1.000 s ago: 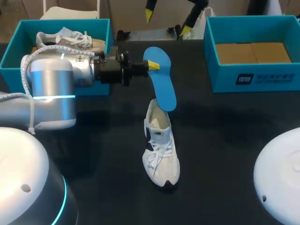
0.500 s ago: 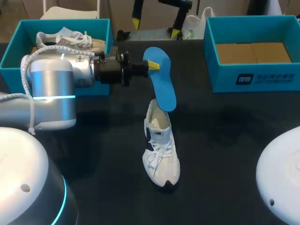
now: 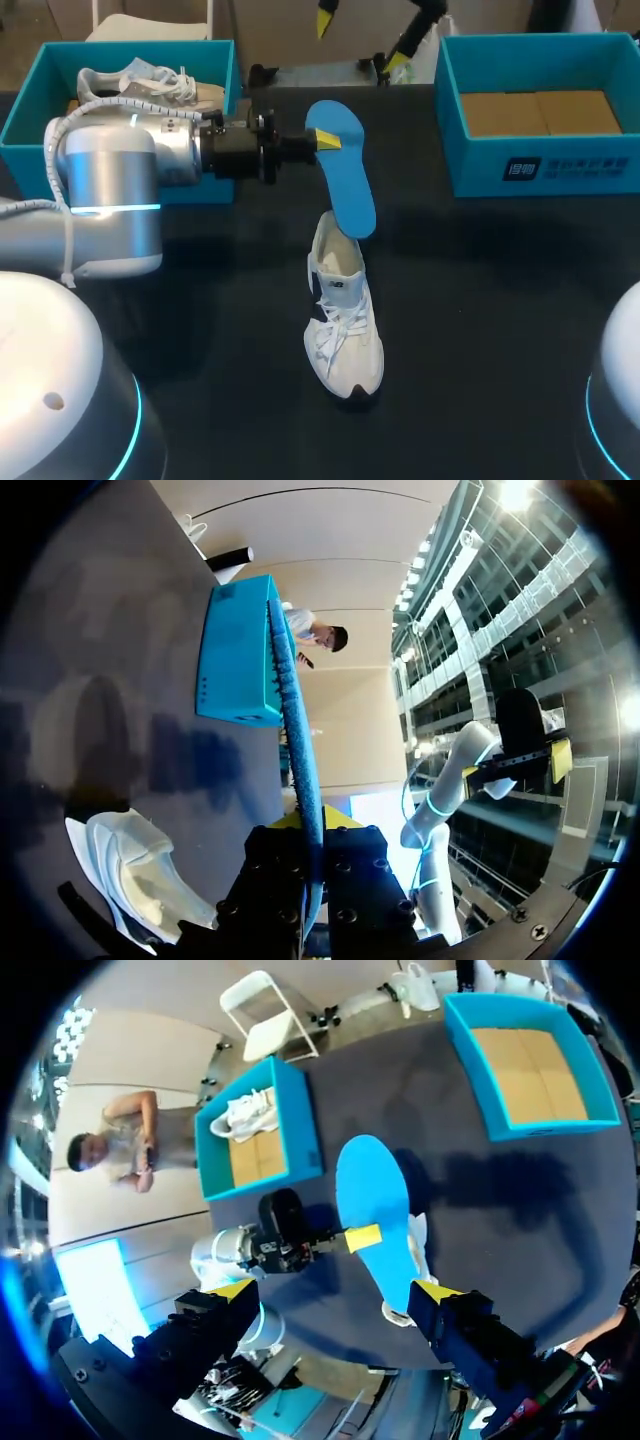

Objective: Take the shoe out of the shoebox, open the shoe tongue, remove and reinsert the insole, then place the shoe into the shoebox

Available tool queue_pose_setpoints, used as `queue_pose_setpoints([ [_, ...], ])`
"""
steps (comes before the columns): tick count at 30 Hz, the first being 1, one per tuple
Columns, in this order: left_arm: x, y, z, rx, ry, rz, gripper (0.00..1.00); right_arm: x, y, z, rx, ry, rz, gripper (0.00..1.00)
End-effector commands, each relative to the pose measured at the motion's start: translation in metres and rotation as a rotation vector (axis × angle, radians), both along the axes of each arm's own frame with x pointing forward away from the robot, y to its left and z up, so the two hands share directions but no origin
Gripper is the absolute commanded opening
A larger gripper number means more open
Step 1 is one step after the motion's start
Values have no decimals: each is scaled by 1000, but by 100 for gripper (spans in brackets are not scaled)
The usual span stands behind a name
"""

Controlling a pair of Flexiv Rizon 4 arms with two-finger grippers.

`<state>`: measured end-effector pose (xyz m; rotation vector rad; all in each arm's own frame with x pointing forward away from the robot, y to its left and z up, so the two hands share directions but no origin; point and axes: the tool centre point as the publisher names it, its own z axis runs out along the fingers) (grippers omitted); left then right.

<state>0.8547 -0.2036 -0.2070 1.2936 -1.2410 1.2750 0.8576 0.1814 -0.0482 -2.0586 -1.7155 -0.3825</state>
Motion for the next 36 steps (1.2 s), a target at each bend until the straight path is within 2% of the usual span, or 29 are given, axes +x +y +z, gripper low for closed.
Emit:
queue_pose_setpoints([
  [1,0,0,0,2,0,-2,0,-8,-16,-6,569,-33,-66,100],
  [7,0,0,0,2,0,-2,0,-12,-24,-14,724,-47,-59,100],
  [12,0,0,0,2,0,-2,0,-10,-29,-25,828,-46,-58,100],
  [19,0,0,0,2,0,-2,0,-6,-35,-36,934,-70,-51,100],
  [28,0,0,0,2,0,-2,0,-13,-43,-50,1007,-102,-80,100],
  [36,0,0,0,2,0,-2,0,-16,-39,-63,1037,-108,-88,100],
])
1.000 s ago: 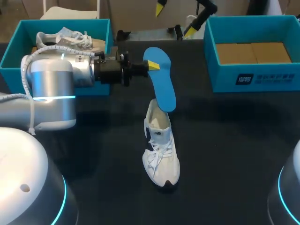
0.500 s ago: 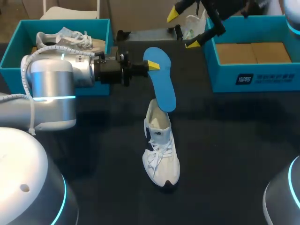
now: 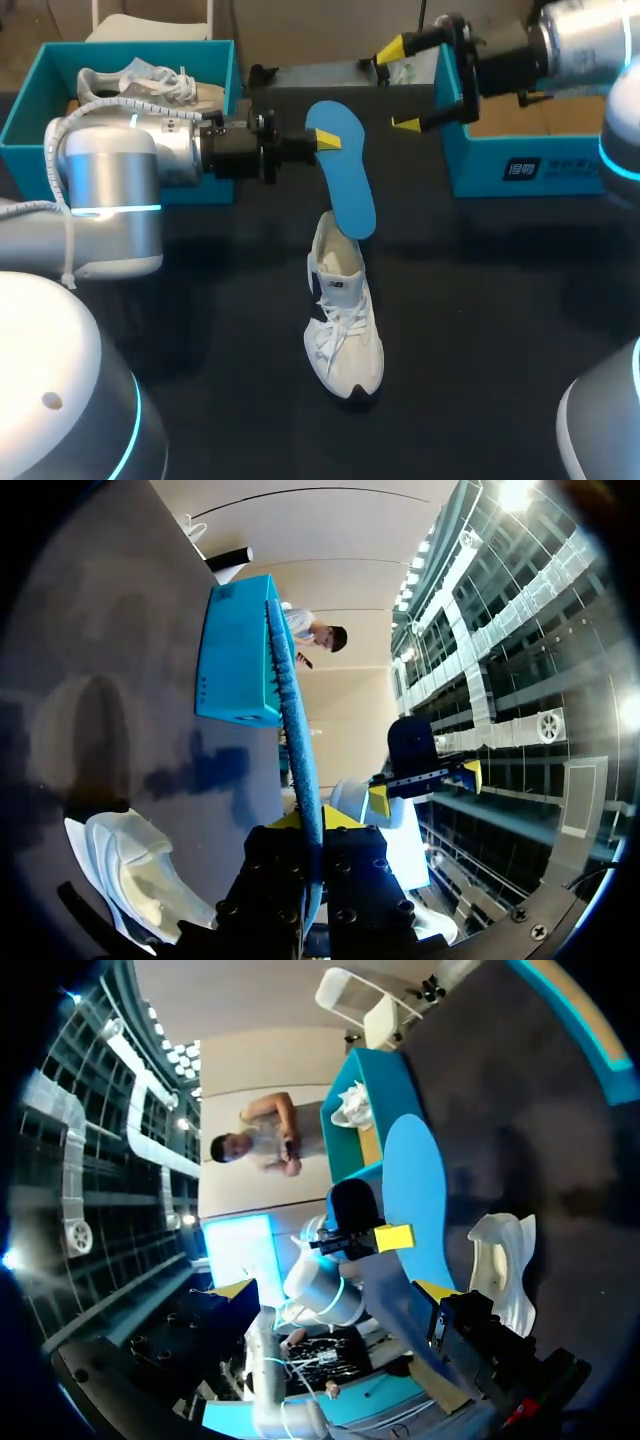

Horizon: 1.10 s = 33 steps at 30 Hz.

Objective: Take the shoe out of the shoebox, open the shoe tongue, remove and reinsert the insole, then place the shoe into the shoebox

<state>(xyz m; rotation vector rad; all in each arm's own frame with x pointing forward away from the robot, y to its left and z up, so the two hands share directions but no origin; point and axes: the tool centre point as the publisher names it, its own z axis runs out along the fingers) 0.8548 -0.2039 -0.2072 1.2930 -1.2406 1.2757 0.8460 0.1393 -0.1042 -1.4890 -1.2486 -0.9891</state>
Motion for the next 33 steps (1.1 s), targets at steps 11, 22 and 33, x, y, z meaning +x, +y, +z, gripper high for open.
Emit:
queue_pose_setpoints([
  [11,0,0,0,3,0,-2,0,-3,1,-20,248,-6,-36,100],
  [22,18,24,12,-57,-405,36,0,-2,-2,-23,251,6,-23,100],
  [33,32,37,32,-96,-1213,54,0,6,-6,-27,267,-51,18,100],
])
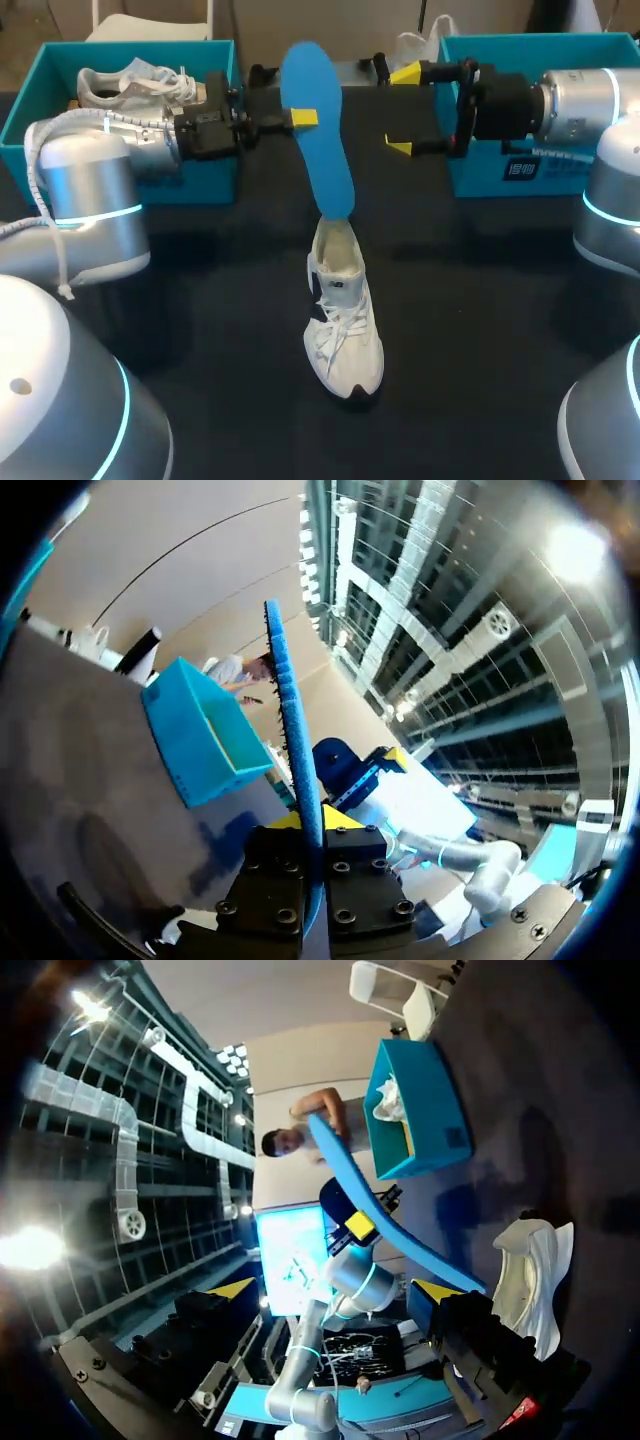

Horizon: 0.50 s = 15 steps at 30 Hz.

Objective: Take the shoe out of the shoebox, open the shoe tongue, remove and reinsert the insole, then place the shoe into the shoebox

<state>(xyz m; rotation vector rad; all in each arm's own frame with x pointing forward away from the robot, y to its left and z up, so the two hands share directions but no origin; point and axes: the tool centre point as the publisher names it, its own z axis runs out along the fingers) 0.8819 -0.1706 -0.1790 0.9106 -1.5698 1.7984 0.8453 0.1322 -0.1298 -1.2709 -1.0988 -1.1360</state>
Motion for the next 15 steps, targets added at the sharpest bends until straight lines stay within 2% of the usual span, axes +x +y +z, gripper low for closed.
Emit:
queue_pose_setpoints([
  [1,8,5,7,5,-677,48,0,7,1,-2,5,-18,15,100],
  [3,16,4,13,27,-751,160,0,8,0,-3,18,-28,5,100],
  [13,16,4,13,27,-751,160,0,8,-1,-4,26,-31,-2,100],
  [15,18,8,22,38,-896,115,0,8,-1,-4,26,-31,-2,100],
])
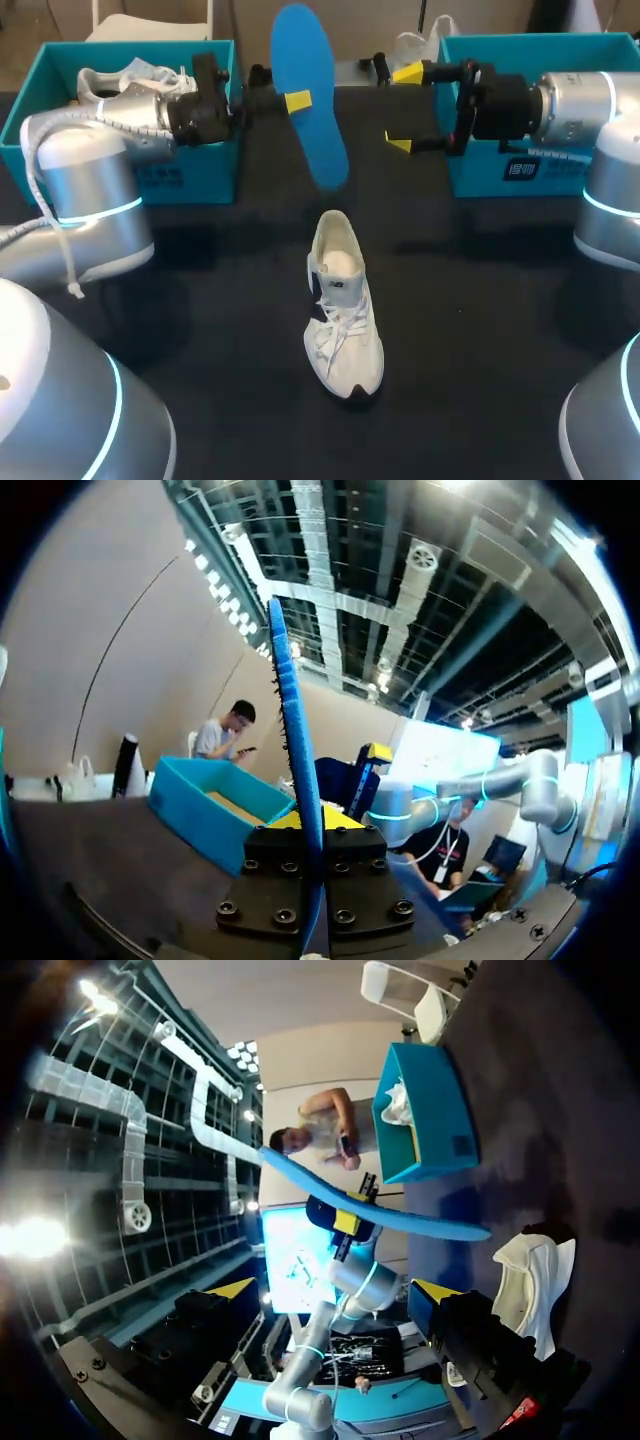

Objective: Take the shoe out of the shoebox, open the shoe tongue, remove and reinsert the insole, then place the shoe into the shoebox

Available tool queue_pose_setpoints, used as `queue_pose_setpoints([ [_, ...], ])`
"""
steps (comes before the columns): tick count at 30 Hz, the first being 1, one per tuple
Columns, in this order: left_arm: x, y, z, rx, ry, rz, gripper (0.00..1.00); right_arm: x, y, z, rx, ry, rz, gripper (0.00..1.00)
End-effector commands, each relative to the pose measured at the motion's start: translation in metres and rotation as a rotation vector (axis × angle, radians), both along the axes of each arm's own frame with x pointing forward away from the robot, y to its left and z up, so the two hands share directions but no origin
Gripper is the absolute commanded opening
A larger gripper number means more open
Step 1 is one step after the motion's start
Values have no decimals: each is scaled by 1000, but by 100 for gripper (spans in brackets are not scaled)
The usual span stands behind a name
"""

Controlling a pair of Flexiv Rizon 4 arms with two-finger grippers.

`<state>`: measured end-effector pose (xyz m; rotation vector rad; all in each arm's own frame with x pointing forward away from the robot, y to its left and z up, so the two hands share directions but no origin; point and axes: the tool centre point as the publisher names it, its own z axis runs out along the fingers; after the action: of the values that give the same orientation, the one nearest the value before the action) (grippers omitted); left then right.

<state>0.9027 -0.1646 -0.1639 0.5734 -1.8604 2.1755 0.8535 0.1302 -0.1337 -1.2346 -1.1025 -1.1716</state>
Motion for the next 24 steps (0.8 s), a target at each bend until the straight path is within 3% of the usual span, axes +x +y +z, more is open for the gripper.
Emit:
queue_pose_setpoints([
  [1,-4,5,12,24,-513,2,0,0,1,0,-3,1,-2,100],
  [3,-12,10,18,82,-768,-81,0,0,1,0,-3,1,-2,100],
  [5,-17,14,15,230,-1098,-43,0,0,1,0,-3,1,-2,100],
  [16,-19,13,12,228,-1127,-62,0,0,1,0,-3,1,-2,100],
  [20,-27,14,17,244,-1405,-61,0,0,1,0,-3,1,-2,100],
  [24,-40,19,20,261,-1887,-50,0,0,1,0,-3,1,-2,100],
])
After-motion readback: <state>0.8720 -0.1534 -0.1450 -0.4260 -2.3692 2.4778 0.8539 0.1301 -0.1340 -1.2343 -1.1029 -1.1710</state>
